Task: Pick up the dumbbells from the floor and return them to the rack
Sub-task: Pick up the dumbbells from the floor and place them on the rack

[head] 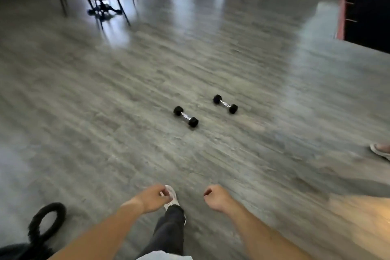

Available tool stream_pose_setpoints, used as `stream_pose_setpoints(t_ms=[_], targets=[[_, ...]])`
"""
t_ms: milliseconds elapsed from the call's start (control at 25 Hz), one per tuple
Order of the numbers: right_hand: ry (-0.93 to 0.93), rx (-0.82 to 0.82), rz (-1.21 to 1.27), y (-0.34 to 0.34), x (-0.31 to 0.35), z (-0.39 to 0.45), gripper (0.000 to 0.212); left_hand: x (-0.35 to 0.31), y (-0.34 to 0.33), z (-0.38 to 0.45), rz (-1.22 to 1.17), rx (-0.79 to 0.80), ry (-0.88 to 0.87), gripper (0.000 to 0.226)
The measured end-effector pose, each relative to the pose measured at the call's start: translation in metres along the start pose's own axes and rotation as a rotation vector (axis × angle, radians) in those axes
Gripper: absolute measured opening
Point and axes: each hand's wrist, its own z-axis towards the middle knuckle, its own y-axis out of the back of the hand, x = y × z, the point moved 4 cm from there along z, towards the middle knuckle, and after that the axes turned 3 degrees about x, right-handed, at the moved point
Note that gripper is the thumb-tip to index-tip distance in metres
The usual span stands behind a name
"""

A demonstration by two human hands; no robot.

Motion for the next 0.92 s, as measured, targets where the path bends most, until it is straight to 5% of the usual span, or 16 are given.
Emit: stream_pose_setpoints(t_ms=[240, 640, 920], targets=[[-0.125, 0.012, 0.046, 0.109, -0.001, 0.102, 0.027, -0.063, 0.068, 0.129, 0.015, 0.051, 0.026, 0.015], [-0.061, 0.049, 0.005, 0.303, 0.086, 0.265, 0.023, -0.177, 0.225, 0.292, 0.010, 0.050, 0.091, 0.014], [0.049, 0.167, -0.183, 0.427, 0.134, 0.407, 0.025, -0.245, 0.293, 0.387, -0.268, -0.077, 0.211, 0.015]])
